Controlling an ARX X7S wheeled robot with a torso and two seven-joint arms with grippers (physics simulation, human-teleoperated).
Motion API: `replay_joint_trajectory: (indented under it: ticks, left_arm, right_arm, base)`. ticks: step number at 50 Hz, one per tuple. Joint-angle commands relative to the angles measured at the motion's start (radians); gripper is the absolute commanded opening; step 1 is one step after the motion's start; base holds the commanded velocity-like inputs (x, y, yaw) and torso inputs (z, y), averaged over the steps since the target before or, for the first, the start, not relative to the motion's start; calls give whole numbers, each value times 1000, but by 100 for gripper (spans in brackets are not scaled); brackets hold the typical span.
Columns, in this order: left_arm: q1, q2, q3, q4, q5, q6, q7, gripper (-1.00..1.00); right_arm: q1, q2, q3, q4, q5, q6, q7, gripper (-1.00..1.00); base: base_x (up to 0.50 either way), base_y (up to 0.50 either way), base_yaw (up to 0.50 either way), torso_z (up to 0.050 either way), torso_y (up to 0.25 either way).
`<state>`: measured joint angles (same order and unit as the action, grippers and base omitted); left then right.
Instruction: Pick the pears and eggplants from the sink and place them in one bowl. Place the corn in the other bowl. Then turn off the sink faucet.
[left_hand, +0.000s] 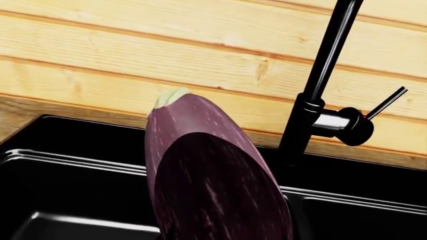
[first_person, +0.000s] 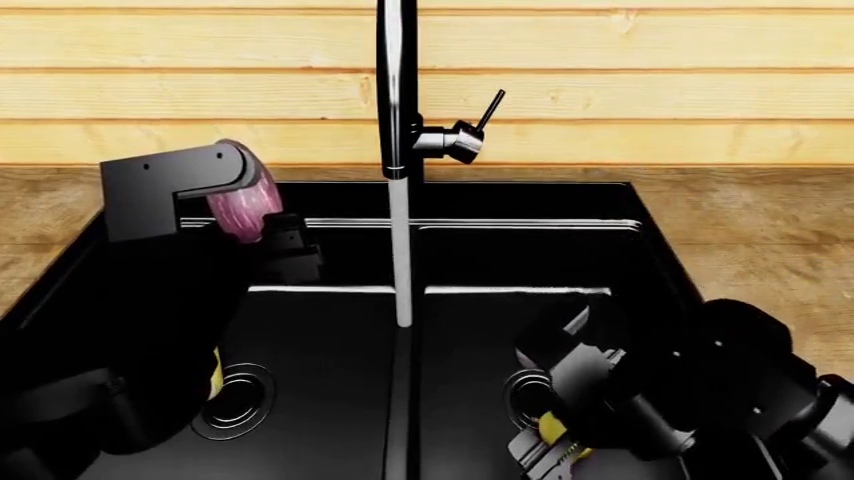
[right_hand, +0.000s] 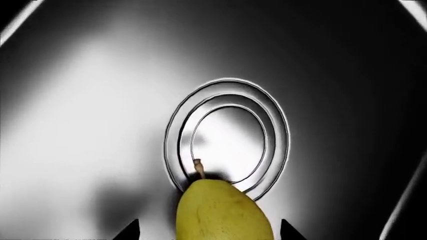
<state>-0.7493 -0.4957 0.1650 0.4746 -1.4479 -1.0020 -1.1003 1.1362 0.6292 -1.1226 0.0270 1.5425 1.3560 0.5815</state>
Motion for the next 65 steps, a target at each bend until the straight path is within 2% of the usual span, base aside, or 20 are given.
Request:
replay_joint_trajectory:
  ticks: [1, 16, 17, 29, 37, 41, 44, 49, 58, 65]
  left_arm:
    - [-1, -1, 5, -3, -1, 12, -1, -100]
    - [2, 0, 12, -6, 2, 18, 2, -100]
    - [4, 0, 13, -7, 5, 20, 5, -100]
    - [13, -1, 16, -8, 9, 28, 7, -100]
    - [7, 8, -9, -8, -3, 56, 5, -100]
    - [17, 21, -31, -20, 23, 97, 24, -100]
    - [29, 29, -39, -41, 43, 124, 72, -100]
    - [15, 0, -3, -21, 104, 118, 165, -100]
    - [52, -32, -7, 52, 190, 169, 216, -100]
    - [170, -83, -63, 209, 247, 245, 240, -100]
  right_arm:
    - [-39, 4, -31, 20, -46, -28, -41, 100]
    - [-59, 28, -52, 48, -69, -43, -51, 100]
    - [-61, 29, -55, 52, -72, -40, -41, -100]
    - [-37, 51, -45, 14, -41, -21, 13, -100]
    - [113, 177, 125, -251, 237, -55, 292, -100]
    - [160, 211, 196, -338, 305, -121, 371, -100]
    - [160, 226, 251, -395, 274, -187, 372, -100]
    - [100, 236, 333, -500, 121, -336, 356, -100]
    - [50, 238, 407, -622, 69, -472, 475, -100]
    - [-65, 293, 482, -801, -22, -611, 538, -100]
  base:
    - [0, 0, 0, 0, 0]
    - [0, 0, 0, 0, 0]
    - [0, 0, 0, 0, 0]
    - [0, 0, 0, 0, 0]
    - [0, 0, 0, 0, 0]
    - [0, 0, 0, 0, 0]
    - [0, 0, 0, 0, 0]
    - [0, 0, 0, 0, 0]
    - [-333, 0, 0, 0, 0]
    - [-500, 0, 0, 0, 0]
